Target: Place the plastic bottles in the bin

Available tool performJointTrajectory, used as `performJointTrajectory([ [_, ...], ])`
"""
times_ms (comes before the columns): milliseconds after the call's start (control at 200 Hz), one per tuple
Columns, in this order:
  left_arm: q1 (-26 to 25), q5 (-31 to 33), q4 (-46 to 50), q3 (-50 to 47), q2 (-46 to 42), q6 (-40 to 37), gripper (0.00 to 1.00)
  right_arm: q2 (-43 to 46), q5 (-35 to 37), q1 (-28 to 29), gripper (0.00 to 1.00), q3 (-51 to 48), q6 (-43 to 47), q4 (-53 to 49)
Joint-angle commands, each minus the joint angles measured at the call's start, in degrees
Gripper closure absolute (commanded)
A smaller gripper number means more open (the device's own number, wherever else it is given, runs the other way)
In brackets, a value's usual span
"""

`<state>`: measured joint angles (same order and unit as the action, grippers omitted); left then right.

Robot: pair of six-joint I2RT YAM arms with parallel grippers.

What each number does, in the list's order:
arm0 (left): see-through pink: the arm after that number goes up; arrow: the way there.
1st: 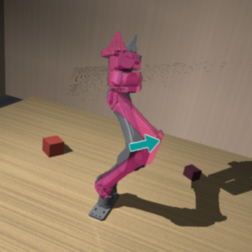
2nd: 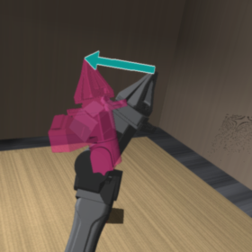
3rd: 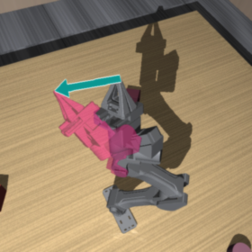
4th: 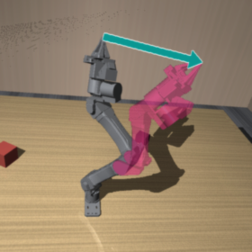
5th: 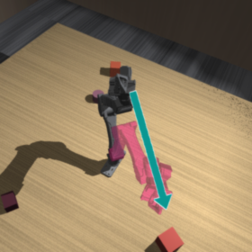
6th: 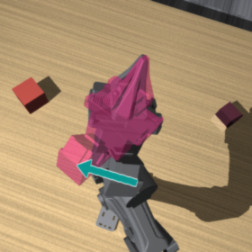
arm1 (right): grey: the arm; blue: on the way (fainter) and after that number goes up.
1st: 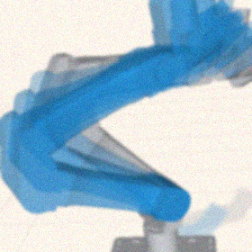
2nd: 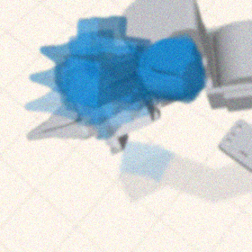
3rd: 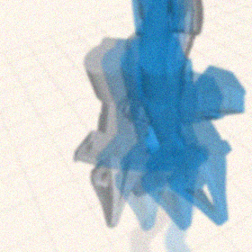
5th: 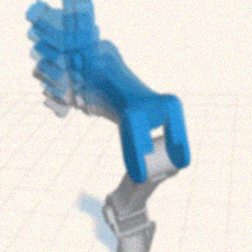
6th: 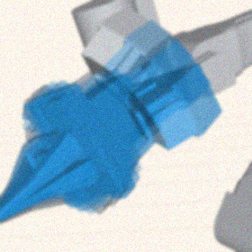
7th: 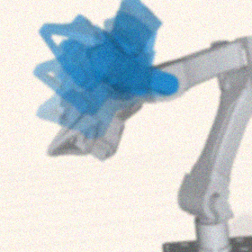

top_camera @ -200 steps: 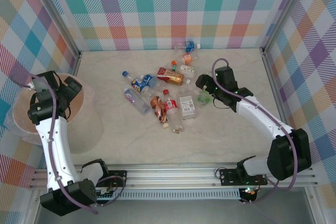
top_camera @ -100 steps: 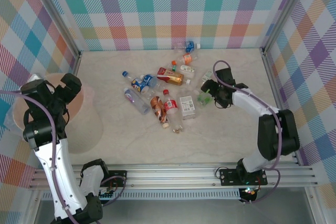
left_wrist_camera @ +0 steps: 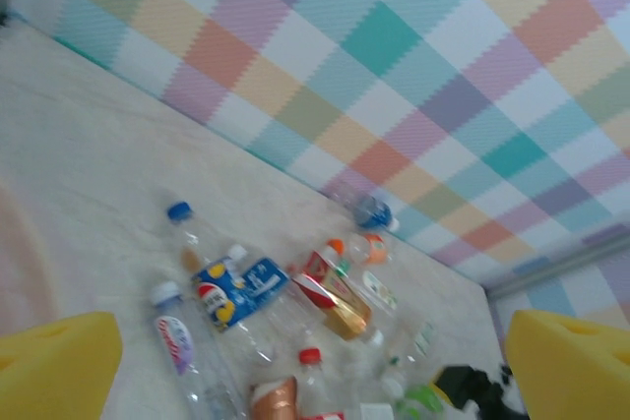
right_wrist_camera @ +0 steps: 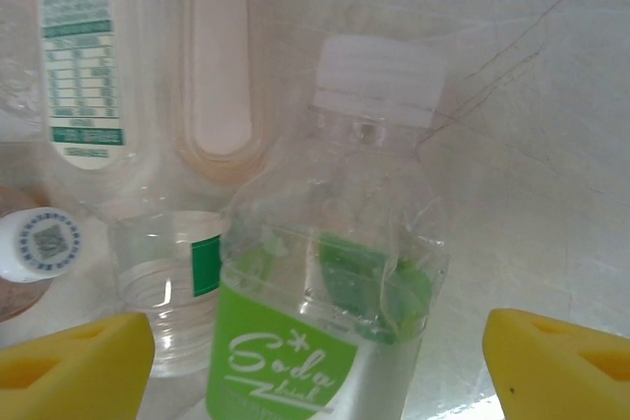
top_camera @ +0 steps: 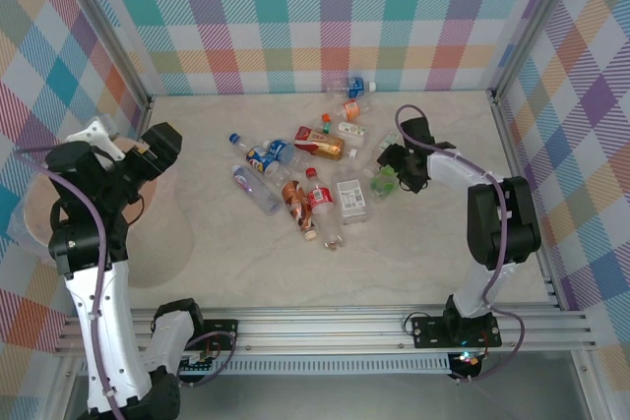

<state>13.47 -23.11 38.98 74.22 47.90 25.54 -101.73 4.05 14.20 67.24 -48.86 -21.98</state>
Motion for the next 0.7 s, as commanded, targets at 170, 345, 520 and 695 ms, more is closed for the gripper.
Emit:
performJointTrajectory([
  [170, -11.6, 4.0, -3.7, -0.7, 4.3, -0.9, 0.0, -4.3, 0.8, -0.4, 0.18, 1.6, 0.3, 0.6],
  [345, -19.9, 8.6, -4.5, 0.7, 8.4, -2.2, 0.0, -5.2, 2.2, -0.8, 0.24, -1.0, -1.7, 4.6],
  [520, -27.4, 11.8, -4.9, 2.8, 13.7, -2.9, 0.0, -3.7, 3.6, -0.9, 0.33, -3.3, -1.8, 7.1],
  [695, -33.4, 14.7, -4.8, 4.7, 18.5, -3.5, 0.0, 1.8, 5.4, -1.0, 0.43, -8.2, 0.7, 12.9],
])
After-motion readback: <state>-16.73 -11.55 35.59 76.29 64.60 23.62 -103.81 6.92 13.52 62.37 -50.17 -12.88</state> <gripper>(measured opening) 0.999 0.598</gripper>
